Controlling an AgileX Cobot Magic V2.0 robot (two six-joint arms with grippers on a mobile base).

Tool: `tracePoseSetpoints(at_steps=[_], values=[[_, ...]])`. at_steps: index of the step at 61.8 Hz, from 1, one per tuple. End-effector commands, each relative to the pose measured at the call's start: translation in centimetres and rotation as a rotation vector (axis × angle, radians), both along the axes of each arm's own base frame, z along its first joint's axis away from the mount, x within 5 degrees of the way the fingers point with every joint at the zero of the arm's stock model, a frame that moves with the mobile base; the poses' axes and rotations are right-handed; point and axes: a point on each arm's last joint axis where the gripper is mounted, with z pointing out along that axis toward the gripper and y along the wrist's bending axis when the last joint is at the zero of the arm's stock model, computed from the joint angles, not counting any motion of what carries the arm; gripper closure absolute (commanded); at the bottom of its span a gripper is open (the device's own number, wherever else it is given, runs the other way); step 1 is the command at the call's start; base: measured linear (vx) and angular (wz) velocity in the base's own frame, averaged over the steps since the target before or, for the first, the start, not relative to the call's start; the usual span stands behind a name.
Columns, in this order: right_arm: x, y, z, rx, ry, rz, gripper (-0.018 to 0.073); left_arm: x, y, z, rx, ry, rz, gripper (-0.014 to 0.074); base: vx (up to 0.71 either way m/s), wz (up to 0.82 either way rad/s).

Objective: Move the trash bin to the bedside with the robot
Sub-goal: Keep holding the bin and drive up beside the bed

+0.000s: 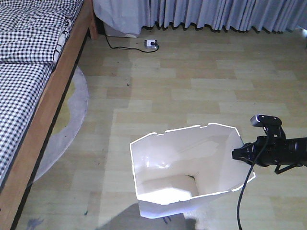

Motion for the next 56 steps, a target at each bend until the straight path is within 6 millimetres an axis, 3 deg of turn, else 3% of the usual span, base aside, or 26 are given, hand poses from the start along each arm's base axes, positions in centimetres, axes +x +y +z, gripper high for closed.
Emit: tracePoseSetpoints(at_steps=[1, 56], values=[[1.31, 1.15, 3.47, 0.209, -0.157, -0.006, 0.0566, 0.12, -0.14, -0.27, -0.013, -0.054, -0.016, 0.0602, 0.42, 0.07], [1.31, 1.15, 3.47, 0.209, -0.157, -0.006, 0.0566, 0.12, -0.14, -0.27, -0.013, -0.054, -0.016, 0.0602, 0.40, 0.00]])
